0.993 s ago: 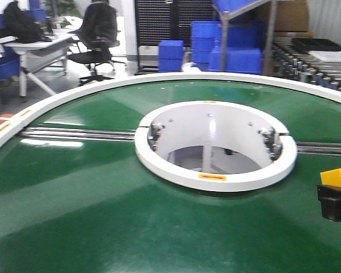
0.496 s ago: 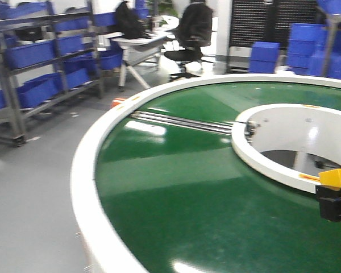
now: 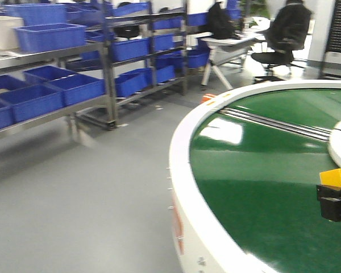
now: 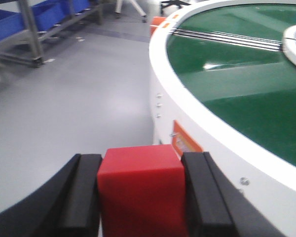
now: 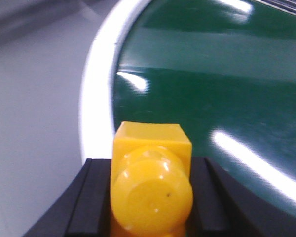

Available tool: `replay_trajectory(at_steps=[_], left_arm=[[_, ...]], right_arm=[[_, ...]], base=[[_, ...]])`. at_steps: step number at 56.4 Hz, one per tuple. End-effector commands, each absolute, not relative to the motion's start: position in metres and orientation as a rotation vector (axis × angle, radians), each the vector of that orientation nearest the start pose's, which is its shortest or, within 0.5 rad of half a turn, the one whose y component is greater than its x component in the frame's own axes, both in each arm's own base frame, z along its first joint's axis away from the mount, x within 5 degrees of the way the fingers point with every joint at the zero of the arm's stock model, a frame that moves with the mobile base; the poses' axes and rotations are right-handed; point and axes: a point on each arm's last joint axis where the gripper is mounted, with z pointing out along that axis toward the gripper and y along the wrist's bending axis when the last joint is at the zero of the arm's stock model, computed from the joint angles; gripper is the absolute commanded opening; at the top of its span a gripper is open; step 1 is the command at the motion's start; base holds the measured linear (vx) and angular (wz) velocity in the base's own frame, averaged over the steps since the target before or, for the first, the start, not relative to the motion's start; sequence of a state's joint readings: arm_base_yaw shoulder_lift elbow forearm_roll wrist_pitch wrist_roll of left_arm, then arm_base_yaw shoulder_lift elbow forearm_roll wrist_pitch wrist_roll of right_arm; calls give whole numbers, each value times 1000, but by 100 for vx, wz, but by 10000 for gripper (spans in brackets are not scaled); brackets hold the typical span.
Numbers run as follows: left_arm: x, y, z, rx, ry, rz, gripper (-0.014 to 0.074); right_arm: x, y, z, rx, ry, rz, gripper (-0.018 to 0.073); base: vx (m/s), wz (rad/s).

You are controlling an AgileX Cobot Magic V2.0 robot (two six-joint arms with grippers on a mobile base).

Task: Pick red and yellow blocks into blue bin
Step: 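Drive the base to the large blue bin holding both blocks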

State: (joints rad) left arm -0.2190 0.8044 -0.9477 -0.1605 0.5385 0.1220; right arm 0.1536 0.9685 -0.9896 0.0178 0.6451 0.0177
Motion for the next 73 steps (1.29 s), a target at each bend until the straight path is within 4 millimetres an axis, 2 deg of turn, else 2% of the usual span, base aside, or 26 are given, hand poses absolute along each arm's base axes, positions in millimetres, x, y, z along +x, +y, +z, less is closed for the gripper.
replay_trajectory(at_steps=[1, 35, 73], left_arm=[[150, -42, 422, 229, 1754, -253, -1], [149, -42, 422, 230, 1754, -253, -1], [149, -42, 422, 230, 1754, -253, -1]], right_arm=[[193, 30, 398, -139, 1986, 113, -10], [191, 30, 393, -144, 2050, 110, -10], [190, 29, 391, -145, 2068, 109, -10]], base=[[-13, 60], [-2, 61], [27, 36]])
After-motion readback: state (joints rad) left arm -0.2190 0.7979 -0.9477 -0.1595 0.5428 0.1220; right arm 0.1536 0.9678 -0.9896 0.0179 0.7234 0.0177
